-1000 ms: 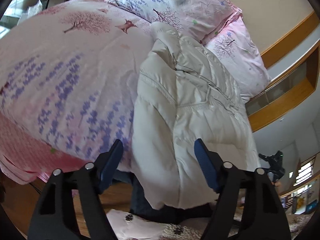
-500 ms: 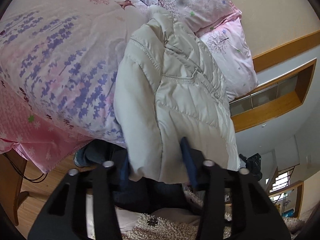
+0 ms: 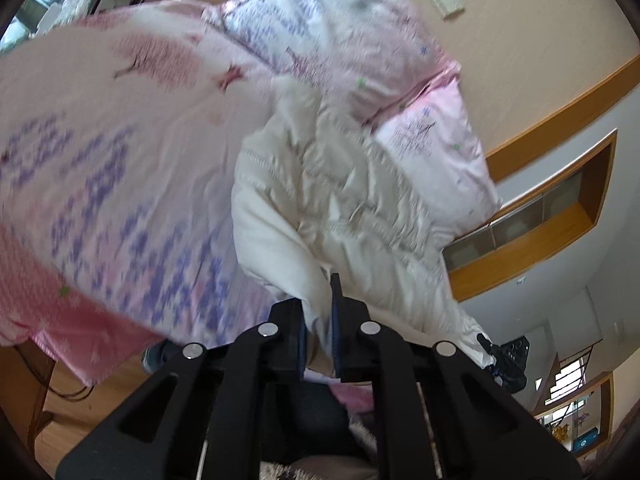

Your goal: Fold large clothes

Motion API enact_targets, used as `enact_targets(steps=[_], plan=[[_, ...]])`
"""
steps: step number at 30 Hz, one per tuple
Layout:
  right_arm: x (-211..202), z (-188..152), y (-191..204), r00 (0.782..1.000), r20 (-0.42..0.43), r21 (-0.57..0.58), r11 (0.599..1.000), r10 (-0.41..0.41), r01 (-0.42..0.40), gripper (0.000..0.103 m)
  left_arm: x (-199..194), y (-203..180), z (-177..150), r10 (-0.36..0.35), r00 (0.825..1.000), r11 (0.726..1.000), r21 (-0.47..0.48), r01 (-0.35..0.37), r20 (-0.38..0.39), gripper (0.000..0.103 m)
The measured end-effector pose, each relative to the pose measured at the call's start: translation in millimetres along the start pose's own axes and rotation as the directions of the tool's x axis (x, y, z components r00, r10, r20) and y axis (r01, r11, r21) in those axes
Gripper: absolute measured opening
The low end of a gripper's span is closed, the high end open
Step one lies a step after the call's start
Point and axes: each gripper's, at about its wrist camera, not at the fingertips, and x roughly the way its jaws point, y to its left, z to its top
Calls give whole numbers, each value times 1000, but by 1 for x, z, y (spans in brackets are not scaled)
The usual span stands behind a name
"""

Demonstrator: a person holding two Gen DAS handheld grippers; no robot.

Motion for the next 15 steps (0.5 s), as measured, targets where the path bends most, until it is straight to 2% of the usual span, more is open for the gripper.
enact_targets(steps=[8,15], plan=[[5,44,56,986,159,-119,993,40,-21,15,-3,-40,56,-30,990,996,88,19,135,9],[23,87,90,971,236,-193,981,36,11,15,18,-74,110,-9,979,987,158,-24,202,9]])
